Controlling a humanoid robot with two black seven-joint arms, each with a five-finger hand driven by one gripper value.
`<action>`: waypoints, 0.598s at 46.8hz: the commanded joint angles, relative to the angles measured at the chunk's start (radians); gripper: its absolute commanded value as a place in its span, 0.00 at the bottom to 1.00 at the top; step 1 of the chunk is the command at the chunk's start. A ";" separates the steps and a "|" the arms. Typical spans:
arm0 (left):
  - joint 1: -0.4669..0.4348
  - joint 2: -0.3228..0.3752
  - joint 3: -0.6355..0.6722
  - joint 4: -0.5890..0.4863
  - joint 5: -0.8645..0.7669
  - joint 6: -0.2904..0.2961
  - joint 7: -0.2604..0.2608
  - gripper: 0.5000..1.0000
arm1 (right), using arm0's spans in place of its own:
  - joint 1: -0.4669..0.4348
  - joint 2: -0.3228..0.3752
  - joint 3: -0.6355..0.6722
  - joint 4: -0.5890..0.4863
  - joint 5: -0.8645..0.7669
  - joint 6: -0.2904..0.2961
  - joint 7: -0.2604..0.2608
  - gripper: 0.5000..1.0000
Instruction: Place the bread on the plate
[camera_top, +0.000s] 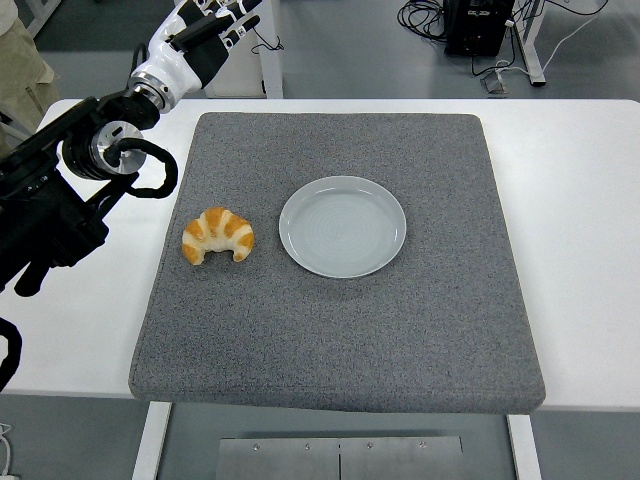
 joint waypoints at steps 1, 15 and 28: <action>0.000 0.039 0.022 -0.067 0.002 0.025 0.000 1.00 | 0.000 0.000 0.000 0.001 0.000 0.000 0.000 1.00; 0.000 0.174 0.082 -0.279 0.084 0.097 0.000 1.00 | 0.000 0.000 0.000 -0.001 0.000 0.000 0.000 1.00; 0.003 0.254 0.097 -0.369 0.308 0.105 0.002 1.00 | 0.000 0.000 0.000 -0.001 0.000 0.000 0.000 1.00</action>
